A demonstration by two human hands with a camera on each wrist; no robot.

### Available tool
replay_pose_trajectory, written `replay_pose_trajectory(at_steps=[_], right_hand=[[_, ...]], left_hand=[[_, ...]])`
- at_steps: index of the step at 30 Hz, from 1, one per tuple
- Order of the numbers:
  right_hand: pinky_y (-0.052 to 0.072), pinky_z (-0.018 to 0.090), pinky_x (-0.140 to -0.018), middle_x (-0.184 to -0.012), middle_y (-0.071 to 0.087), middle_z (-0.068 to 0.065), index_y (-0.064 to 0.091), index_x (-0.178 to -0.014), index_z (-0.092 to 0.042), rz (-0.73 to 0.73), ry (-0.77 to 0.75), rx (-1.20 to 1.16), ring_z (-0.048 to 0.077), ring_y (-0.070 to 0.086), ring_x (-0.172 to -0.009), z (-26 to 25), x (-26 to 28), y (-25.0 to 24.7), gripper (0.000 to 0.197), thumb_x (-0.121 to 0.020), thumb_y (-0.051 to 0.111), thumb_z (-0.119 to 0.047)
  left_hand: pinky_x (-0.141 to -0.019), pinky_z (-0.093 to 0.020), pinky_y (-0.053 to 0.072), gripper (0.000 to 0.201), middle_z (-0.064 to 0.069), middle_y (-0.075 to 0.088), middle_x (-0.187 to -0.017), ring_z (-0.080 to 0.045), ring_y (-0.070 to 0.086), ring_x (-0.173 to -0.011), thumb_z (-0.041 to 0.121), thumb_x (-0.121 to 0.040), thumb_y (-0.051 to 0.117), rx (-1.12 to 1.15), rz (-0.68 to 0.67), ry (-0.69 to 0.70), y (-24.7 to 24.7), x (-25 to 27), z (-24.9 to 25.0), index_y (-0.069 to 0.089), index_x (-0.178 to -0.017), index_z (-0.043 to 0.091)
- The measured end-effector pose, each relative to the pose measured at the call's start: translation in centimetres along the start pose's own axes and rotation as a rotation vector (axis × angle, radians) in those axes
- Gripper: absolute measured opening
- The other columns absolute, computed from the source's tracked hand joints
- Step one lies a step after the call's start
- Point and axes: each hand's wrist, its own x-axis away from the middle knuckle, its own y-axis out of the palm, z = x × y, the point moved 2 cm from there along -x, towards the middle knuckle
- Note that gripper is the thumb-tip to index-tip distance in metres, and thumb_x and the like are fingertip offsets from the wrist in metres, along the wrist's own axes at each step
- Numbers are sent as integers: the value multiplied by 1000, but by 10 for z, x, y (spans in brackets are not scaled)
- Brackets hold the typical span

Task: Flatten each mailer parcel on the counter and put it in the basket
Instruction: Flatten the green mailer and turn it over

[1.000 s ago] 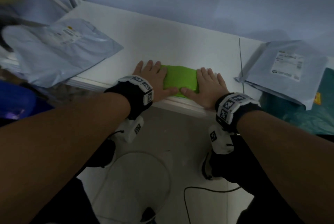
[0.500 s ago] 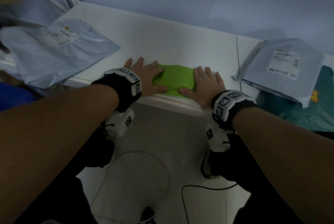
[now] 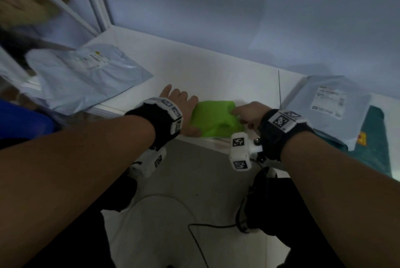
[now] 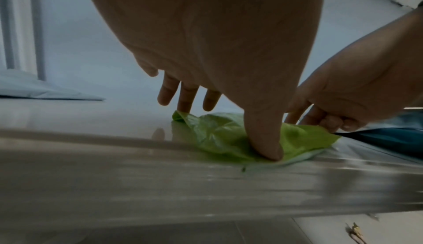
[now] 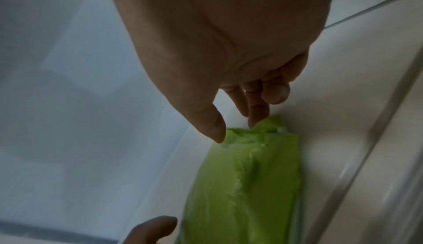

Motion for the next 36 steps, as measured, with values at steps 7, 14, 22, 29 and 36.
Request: replay_pose_trajectory(at_steps=[7, 14, 22, 29, 36], right_hand=[[51, 40, -87, -121, 63, 24, 64, -116, 8, 19, -109, 31, 33, 61, -100, -14, 7, -4, 36, -93, 58, -19], [50, 37, -68, -87, 65, 15, 52, -76, -18, 162, -403, -1, 28, 62, -77, -58, 41, -39, 16, -87, 63, -14], [44, 36, -64, -91, 69, 24, 57, -89, -19, 36, -638, 10, 21, 55, -69, -83, 73, -61, 6, -94, 61, -18], [47, 31, -65, -86, 71, 10, 63, -96, -17, 61, -706, 35, 16, 60, -71, -84, 74, -68, 15, -95, 61, -31], [35, 22, -55, -70, 55, -7, 62, -78, -22, 119, -761, 357, 4, 49, -61, -82, 67, -77, 24, -98, 55, -34]], left_hand=[[-113, -51, 20, 115, -6, 35, -145, -32, 35, -130, 92, -54, 41, 102, -51, -47, 4, -2, -4, 15, -147, 28], [-101, -36, 42, 97, -11, 43, -146, -29, 51, -126, 60, -80, 64, 648, 60, 8, -80, -3, 3, 12, -153, 22], [-77, -28, 41, 24, -3, 57, -99, -21, 55, -93, 34, -94, 57, 713, 247, 67, -131, 13, -15, 59, -105, 14], [-55, -18, 32, 16, 13, 48, -72, -4, 46, -66, 35, -91, 61, 604, 329, 125, -149, 16, -24, 59, -83, 22], [-56, -24, 34, 17, 11, 51, -69, -3, 47, -63, 36, -90, 63, 629, 320, 108, -147, 18, -25, 61, -80, 22]])
